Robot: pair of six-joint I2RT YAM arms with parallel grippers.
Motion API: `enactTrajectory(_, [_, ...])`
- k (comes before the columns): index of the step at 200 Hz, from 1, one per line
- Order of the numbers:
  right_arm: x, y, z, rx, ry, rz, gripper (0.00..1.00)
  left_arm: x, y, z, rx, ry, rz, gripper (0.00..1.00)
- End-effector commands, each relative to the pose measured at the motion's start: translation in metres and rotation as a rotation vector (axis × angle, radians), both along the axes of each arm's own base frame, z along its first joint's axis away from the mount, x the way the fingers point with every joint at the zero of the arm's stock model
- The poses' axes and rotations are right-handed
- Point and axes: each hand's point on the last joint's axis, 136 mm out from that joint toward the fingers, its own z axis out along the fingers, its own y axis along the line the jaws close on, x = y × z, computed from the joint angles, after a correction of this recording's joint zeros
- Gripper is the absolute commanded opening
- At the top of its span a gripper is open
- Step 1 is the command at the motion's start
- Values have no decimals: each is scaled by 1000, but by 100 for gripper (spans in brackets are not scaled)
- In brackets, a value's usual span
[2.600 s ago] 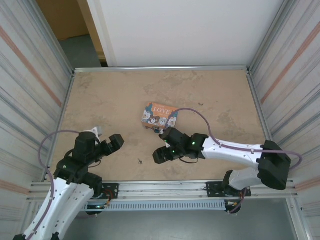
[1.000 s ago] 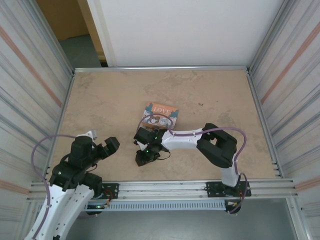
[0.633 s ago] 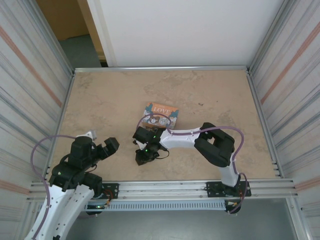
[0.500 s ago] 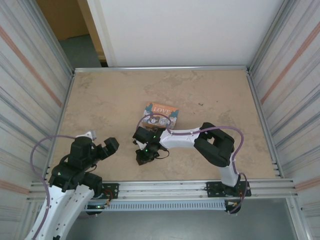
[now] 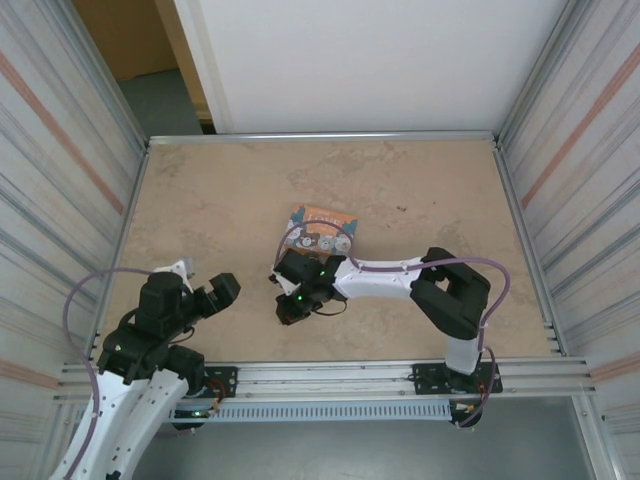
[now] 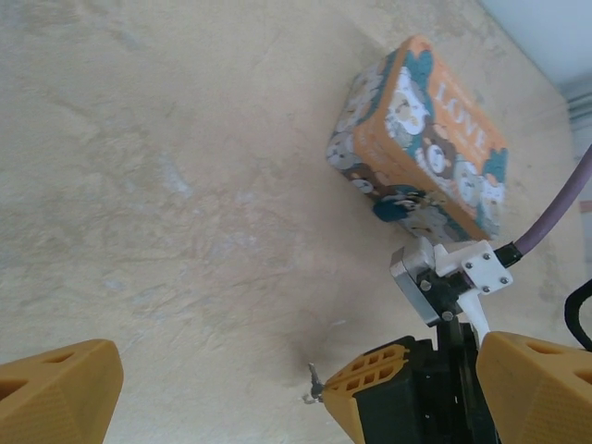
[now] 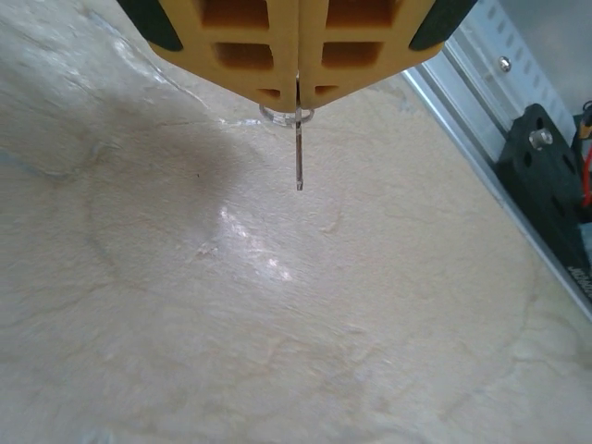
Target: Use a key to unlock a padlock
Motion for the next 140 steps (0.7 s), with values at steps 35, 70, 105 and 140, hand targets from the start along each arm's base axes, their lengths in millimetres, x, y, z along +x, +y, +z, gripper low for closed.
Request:
enactTrajectory(35, [41,-20,75,177,-246,37,0,17,-55,82,-210,-312,-270,90])
enactTrajectory(70, [63,-41,128,346,-339,26,0,20,-87,134,-329,-461,-451,80])
enactTrajectory(105, [76,-64,183,532,-419,13,0,25,-112,164,-397,-519,-597,75])
enactTrajectory(140, [72,-83,222,638,-485,39,0,30,-136,178,-402,-539,-697,73])
